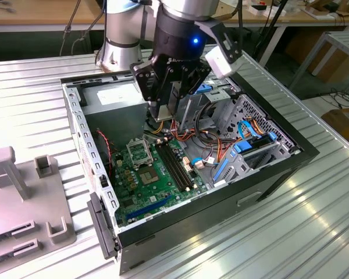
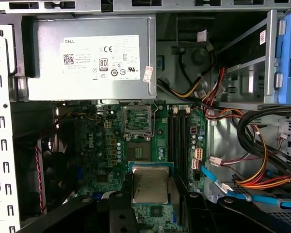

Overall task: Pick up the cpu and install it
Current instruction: 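Pick up the cpu and move it towards the insertion slot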

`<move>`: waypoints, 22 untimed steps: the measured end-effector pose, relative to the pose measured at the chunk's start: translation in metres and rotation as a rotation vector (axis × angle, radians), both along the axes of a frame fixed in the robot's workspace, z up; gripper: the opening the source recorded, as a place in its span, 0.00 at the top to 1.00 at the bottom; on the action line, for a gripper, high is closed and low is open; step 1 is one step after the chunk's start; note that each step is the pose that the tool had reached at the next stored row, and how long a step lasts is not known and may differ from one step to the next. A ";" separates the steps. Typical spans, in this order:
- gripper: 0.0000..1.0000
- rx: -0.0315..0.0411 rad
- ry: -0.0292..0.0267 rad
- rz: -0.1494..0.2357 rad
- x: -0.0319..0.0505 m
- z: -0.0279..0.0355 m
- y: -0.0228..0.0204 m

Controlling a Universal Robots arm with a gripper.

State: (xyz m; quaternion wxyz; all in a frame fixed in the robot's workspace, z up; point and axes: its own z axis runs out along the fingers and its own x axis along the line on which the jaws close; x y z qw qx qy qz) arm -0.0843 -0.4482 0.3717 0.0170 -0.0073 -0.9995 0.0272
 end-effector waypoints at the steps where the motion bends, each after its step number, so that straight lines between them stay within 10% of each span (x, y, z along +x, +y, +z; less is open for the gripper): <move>1: 0.58 0.0000 0.0001 0.000 -0.0004 -0.0025 -0.0003; 22: 0.58 0.0002 0.0005 0.005 -0.0201 -0.0487 -0.0023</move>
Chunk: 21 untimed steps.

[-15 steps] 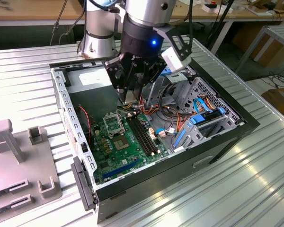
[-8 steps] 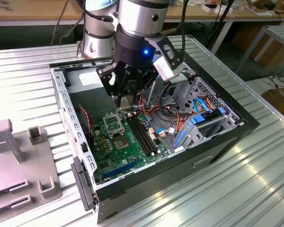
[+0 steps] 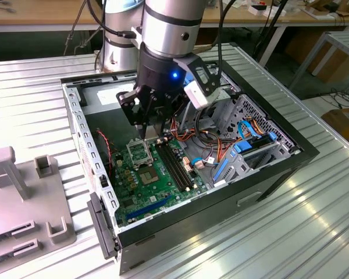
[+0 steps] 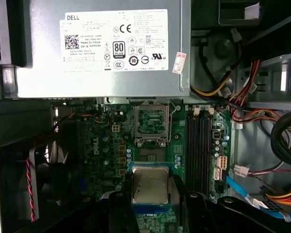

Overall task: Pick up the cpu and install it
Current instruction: 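Pick up the cpu and move it towards the insertion slot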

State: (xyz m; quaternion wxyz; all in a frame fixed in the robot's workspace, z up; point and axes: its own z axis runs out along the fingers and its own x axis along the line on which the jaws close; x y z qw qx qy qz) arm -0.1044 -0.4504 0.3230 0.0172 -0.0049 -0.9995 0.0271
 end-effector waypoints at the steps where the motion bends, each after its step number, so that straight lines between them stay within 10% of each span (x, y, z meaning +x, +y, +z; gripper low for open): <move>1: 0.58 -0.0001 0.0000 0.001 0.0000 -0.0021 0.0000; 21: 0.58 -0.0008 0.0012 0.005 0.0002 -0.0376 -0.0065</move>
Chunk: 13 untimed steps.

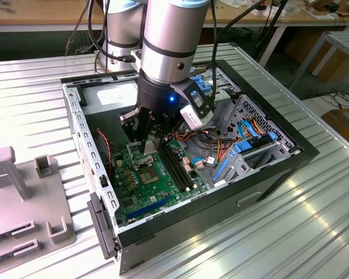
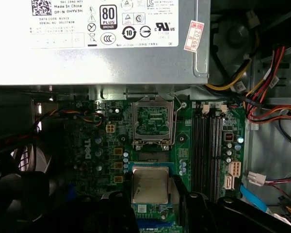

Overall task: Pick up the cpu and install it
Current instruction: 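Pick up the cpu and move it towards the insertion slot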

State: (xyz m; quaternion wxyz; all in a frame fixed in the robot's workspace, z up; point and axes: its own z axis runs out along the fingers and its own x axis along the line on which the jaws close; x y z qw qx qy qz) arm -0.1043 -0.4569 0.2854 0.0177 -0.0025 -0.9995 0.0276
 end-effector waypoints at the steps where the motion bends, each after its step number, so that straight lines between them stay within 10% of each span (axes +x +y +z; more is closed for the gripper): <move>1: 0.58 -0.0004 0.0000 0.000 0.0000 0.0000 0.0000; 13: 0.58 -0.0014 -0.0002 0.000 0.0017 -0.0205 -0.0037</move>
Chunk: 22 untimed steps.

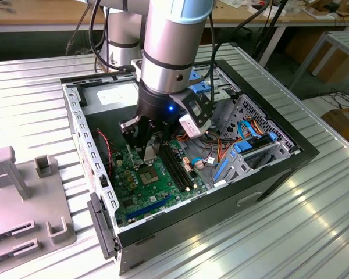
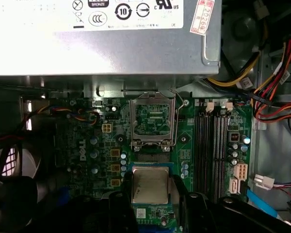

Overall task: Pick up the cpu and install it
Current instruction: 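Pick up the cpu and move it towards the insertion slot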

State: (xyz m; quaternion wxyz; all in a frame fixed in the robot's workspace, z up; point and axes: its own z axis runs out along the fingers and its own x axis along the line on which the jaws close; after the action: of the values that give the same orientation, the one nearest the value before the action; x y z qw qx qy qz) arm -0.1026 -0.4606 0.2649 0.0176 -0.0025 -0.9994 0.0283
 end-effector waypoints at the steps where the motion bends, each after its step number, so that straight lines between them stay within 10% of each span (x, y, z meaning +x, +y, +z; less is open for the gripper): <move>1: 0.58 0.0000 0.0000 0.000 0.0003 -0.0019 -0.0007; 22: 0.58 -0.0002 0.0000 0.000 0.0009 -0.0252 -0.0072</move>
State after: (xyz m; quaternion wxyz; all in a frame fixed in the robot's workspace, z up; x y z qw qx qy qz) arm -0.1017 -0.4678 0.2397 0.0176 -0.0025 -0.9994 0.0284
